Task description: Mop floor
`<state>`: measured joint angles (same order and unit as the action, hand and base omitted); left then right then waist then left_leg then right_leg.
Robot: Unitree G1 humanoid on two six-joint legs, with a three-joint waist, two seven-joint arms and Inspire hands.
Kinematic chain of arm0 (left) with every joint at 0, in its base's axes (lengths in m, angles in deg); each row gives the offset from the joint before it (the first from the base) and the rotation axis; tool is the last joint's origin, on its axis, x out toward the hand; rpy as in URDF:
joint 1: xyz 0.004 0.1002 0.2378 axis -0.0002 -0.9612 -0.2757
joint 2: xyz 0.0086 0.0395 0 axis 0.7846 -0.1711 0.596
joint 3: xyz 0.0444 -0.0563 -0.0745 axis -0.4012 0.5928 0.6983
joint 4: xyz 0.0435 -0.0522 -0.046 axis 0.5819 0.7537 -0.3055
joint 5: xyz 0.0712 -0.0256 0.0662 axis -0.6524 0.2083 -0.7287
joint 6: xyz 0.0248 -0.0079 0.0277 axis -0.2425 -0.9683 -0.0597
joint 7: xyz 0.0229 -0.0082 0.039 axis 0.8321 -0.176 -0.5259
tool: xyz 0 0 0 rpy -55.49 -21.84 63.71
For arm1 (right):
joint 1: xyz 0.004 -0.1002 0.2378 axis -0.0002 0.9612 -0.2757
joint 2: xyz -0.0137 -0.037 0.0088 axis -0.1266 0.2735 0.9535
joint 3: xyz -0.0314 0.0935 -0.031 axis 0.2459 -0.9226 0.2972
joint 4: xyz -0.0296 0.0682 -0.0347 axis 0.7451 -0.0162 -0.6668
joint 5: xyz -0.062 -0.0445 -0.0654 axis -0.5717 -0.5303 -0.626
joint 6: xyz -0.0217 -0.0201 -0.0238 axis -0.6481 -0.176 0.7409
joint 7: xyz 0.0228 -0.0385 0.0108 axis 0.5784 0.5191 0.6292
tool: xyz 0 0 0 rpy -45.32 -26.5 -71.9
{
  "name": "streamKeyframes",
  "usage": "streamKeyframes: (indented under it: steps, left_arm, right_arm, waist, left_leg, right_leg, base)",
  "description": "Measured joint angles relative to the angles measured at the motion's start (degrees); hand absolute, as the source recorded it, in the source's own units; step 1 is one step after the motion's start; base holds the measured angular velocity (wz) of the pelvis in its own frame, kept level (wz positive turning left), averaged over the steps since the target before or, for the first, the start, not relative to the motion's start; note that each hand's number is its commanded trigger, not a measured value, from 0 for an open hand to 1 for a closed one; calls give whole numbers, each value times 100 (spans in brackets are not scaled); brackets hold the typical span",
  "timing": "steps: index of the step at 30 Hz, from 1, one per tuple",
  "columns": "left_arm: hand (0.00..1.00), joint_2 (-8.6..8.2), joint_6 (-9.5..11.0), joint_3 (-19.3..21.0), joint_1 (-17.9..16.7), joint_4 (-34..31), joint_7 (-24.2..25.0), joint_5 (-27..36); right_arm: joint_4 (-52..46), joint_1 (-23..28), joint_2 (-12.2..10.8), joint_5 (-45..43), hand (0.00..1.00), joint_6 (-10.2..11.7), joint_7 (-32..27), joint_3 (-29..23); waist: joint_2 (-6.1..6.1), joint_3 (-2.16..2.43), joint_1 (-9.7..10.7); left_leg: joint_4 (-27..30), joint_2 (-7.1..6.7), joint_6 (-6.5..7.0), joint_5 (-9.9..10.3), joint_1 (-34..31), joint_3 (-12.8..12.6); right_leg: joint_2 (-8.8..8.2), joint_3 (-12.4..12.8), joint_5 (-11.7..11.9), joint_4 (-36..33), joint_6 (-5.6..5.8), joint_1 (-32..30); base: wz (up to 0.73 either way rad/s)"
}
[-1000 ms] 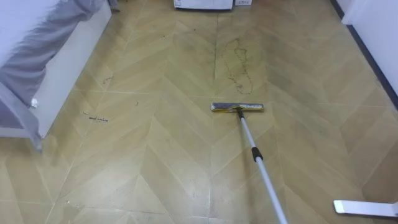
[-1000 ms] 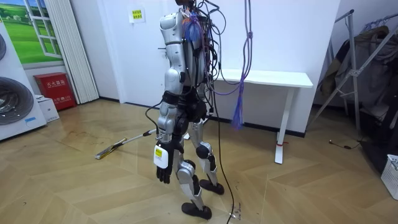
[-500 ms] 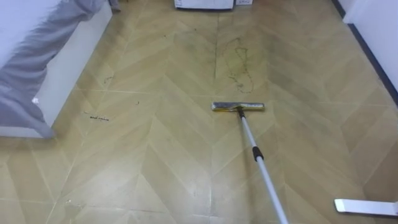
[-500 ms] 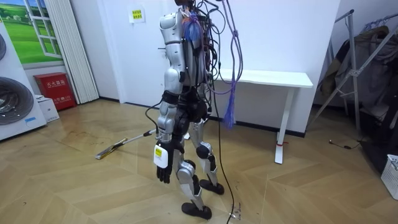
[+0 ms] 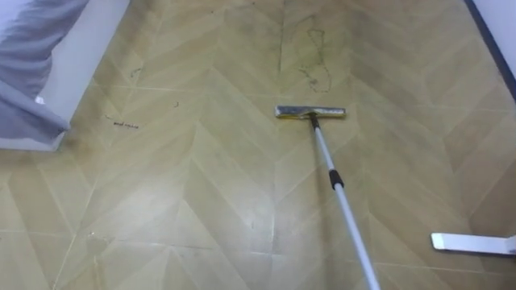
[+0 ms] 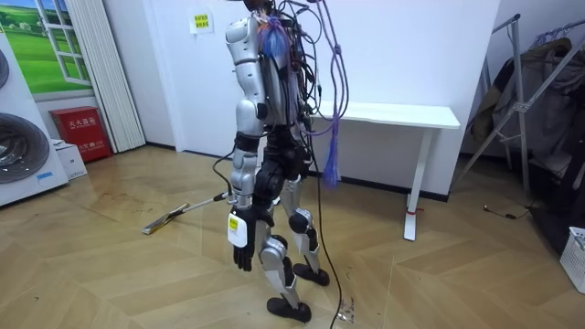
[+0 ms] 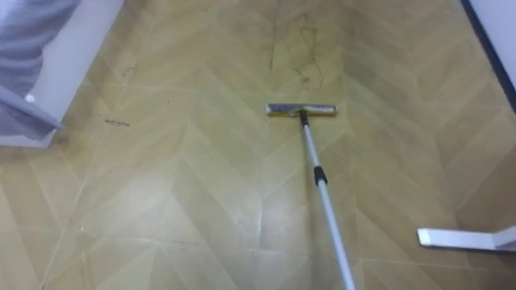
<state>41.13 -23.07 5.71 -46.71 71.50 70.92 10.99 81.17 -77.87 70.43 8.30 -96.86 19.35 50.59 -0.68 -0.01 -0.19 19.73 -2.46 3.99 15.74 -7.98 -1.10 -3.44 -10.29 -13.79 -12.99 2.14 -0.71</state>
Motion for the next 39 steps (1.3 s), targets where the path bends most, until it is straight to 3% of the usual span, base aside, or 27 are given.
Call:
streamKeyframes:
  steps: [8, 10, 14, 18, 20, 22, 23, 24, 25, 26, 27, 28, 29, 31, 32, 33, 34, 35, 37, 38, 39]
  left_arm:
    - [0, -10, 1, -88, 250, 202, -247, 140]
    - [0, -16, 1, -68, 276, 210, -259, 180]
    - [0, -18, 1, -52, 328, 212, -261, 270]
    - [0, -28, -1, -32, 453, 303, -325, 551]
    - [0, -38, -1, -57, 488, 332, -404, 673]
    - [0, -32, 3, -178, 566, 430, -550, 1105]
    - [0, -23, 3, -210, 574, 457, -588, 1202]
    - [0, 0, 3, -310, 570, 495, -655, 1341]
    - [0, 18, 2, -465, 571, 556, -756, 1587]
    - [0, 11, 0, -539, 573, 578, -783, 1674]
    - [0, 5, 4, -665, 565, 584, -794, 1873]
    - [0, -13, 20, -706, 519, 591, -792, 2041]
    - [0, -14, 31, -705, 513, 590, -785, 2108]
    - [0, 7, 92, -696, 500, 588, -774, 2097]
    - [0, 30, 133, -665, 480, 584, -761, 2097]
    - [0, 53, 132, -651, 453, 555, -712, 2079]
    - [0, 72, 133, -642, 412, 500, -616, 2057]
    - [0, 75, 132, -644, 419, 491, -556, 2019]
    - [0, 80, 132, -649, 447, 455, -387, 1999]
    - [0, 84, 133, -641, 438, 429, -363, 1987]
    - [0, 91, 131, -619, 413, 408, -352, 1985]
  right_arm:
    - [385, -249, 15, 99, 100, -1, -15, 12]
    - [450, -242, 43, 130, 100, -5, -48, 12]
    - [608, -224, 75, 399, 100, -21, -122, 55]
    - [715, -229, 69, 704, 100, -111, -198, 134]
    - [727, -328, 57, 714, 100, -156, -259, 214]
    - [985, -678, 44, 743, 100, -226, -316, 200]
    - [1045, -793, 43, 756, 100, -235, -326, 178]
    - [1079, -1006, 46, 742, 100, -273, -338, 165]
    - [1081, -1208, 67, 788, 100, -351, -367, 175]
    - [1081, -1341, 97, 833, 100, -384, -372, 192]
    - [1088, -1610, 162, 931, 100, -405, -336, 222]
    - [1078, -1860, 234, 964, 100, -411, -245, 268]
    - [1067, -1968, 260, 1015, 100, -410, -207, 298]
    - [1073, -2229, 299, 1246, 100, -371, -99, 415]
    - [1071, -2312, 308, 1481, 100, -369, -28, 471]
    - [1058, -2267, 311, 1716, 100, -367, 23, 578]
    - [1043, -2191, 329, 1909, 100, -358, 78, 631]
    - [1029, -2140, 344, 1974, 100, -349, 91, 640]
    - [1060, -1751, 461, 2162, 100, -280, 150, 648]
    - [1067, -1593, 514, 2191, 100, -271, 167, 649]
    - [1087, -1296, 647, 2195, 100, -256, 182, 664]
  waist:
    - [-44, -34, 1]
    - [-10, -88, -4]
    - [6, -95, 0]
    - [-24, -120, -40]
    - [-57, -122, -84]
    - [-63, -125, -190]
    - [-63, -123, -202]
    - [-53, -127, -253]
    - [7, -126, -413]
    - [36, -145, -486]
    - [120, -198, -600]
    - [161, -217, -725]
    - [170, -217, -769]
    - [163, -208, -817]
    - [221, -228, -816]
    - [202, -223, -813]
    - [150, -192, -804]
    - [107, -171, -789]
    - [27, -146, -729]
    - [3, -118, -691]
    - [-22, -65, -648]
  left_leg:
    - [337, 64, 3, -4, -803, 8]
    - [498, 54, 3, -4, -1057, -11]
    - [855, 5, 3, -3, -1636, -36]
    - [1725, -84, -20, 15, -2269, -29]
    - [2308, -92, -131, 79, -2595, -15]
    - [3204, -12, -262, 154, -3119, -14]
    - [3495, 27, -288, 136, -3272, -20]
    - [4122, 176, -480, -40, -3642, -48]
    - [4799, 270, -544, -506, -4080, -39]
    - [5094, 298, -553, -814, -4295, -18]
    - [5602, 327, -574, -1429, -4684, 8]
    - [6081, 398, -586, -1507, -5029, -38]
    - [6206, 407, -521, -1448, -5165, -51]
    - [5796, 378, -505, -1168, -5263, -139]
    - [4963, 365, -525, -1000, -5047, -203]
    - [3958, 368, -496, -920, -4698, -221]
    - [3242, 373, -471, -821, -4418, -249]
    - [3094, 368, -367, -601, -4346, -284]
    - [2855, 250, -117, -418, -4097, -472]
    - [2756, 194, -26, -360, -3969, -508]
    - [2624, 107, 147, -225, -3747, -634]
  right_leg:
    - [-1, 23, -45, -572, -62, -953]
    - [-57, 37, -143, -1024, -95, -1376]
    - [-167, 76, -325, -1700, -164, -2059]
    - [-333, 82, -659, -2530, -238, -2609]
    - [-328, 74, -876, -2888, -320, -2793]
    - [-285, 116, -1329, -3486, -429, -3144]
    - [-248, 175, -1411, -3667, -505, -3252]
    - [-138, 274, -1548, -3998, -608, -3461]
    - [-19, 385, -1663, -4303, -655, -3649]
    - [-8, 393, -1682, -4424, -688, -3698]
    - [4, 457, -1725, -4666, -766, -3827]
    - [19, 462, -1760, -4826, -801, -3913]
    - [17, 467, -1768, -4883, -816, -3952]
    - [5, 467, -1772, -4894, -810, -3979]
    - [3, 499, -1797, -4880, -763, -3973]
    - [5, 502, -1834, -4869, -691, -3926]
    - [7, 500, -1893, -4869, -618, -3884]
    - [-8, 497, -1939, -4857, -588, -3865]
    - [-210, 468, -1984, -4490, -406, -3513]
    - [-269, 465, -1938, -4346, -384, -3356]
    - [-376, 513, -1856, -4152, -258, -3134]
  base:
    - [-3]
    - [0]
    - [6]
    - [11]
    - [2]
    - [-2]
    - [0]
    - [-14]
    - [-25]
    - [-44]
    - [-46]
    - [-40]
    - [-19]
    - [8]
    - [27]
    - [33]
    - [29]
    - [31]
    - [33]
    - [33]
    - [26]
